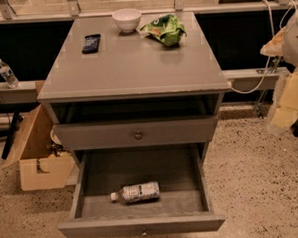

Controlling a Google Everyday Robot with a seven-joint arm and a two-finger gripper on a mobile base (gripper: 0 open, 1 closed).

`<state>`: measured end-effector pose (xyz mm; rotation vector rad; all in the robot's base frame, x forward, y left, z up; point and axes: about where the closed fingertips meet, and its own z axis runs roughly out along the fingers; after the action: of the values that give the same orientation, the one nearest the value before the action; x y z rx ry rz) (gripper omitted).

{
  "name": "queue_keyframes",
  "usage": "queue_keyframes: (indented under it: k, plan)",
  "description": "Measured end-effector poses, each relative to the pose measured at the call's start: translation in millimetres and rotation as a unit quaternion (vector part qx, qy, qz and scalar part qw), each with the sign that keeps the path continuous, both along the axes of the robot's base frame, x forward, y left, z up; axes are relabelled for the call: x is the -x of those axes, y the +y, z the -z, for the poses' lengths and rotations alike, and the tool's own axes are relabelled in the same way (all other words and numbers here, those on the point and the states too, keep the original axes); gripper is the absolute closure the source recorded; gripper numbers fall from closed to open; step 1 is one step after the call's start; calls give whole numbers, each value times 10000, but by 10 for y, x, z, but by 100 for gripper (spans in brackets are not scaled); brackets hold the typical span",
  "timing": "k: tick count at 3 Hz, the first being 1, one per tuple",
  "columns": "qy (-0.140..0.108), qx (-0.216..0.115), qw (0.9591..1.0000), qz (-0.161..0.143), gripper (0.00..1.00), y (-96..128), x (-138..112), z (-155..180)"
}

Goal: Pick blue plastic bottle from middle drawer and place on counter

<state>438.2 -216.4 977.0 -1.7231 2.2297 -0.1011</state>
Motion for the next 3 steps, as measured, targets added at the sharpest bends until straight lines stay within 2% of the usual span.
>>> queue_keyframes:
  k: [1,2,3]
  plan:
    - [0,0,10000,0,0,0,0,0]
    - [232,-302,9993,-18,0,156,34,273]
    - [659,-835,9943,-125,0,592,97,790]
